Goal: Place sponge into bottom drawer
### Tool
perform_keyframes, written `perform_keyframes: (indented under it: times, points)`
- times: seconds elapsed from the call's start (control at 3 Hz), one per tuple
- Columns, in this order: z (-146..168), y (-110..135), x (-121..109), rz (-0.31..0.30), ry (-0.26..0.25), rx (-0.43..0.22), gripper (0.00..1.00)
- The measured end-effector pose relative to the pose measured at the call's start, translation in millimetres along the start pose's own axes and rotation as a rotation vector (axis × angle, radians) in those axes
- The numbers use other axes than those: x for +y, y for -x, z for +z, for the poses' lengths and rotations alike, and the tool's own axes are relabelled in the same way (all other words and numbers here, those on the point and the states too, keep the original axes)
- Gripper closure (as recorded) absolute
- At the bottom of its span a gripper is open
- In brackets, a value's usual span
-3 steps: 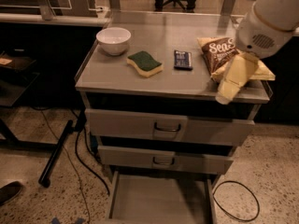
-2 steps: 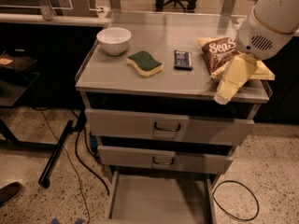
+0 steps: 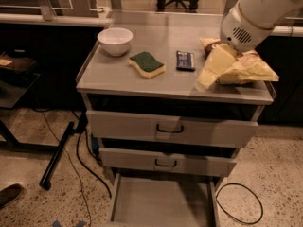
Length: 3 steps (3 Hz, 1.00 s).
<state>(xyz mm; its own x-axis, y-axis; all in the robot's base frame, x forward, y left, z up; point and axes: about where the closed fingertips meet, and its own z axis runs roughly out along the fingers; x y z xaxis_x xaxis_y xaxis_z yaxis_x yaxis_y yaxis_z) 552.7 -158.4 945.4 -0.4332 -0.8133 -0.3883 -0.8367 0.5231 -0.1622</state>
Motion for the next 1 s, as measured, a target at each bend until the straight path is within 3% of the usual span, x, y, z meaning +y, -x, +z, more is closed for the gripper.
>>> perform_keyframes:
  times: [0.33, 0.67, 1.0]
  points:
    - [13, 42, -9, 0.004, 0.007, -0.044, 0.00]
    - [16, 47, -8, 0.011, 0.003, -0.054, 0.00]
    - [30, 74, -8, 0.031, -0.034, -0.089, 0.00]
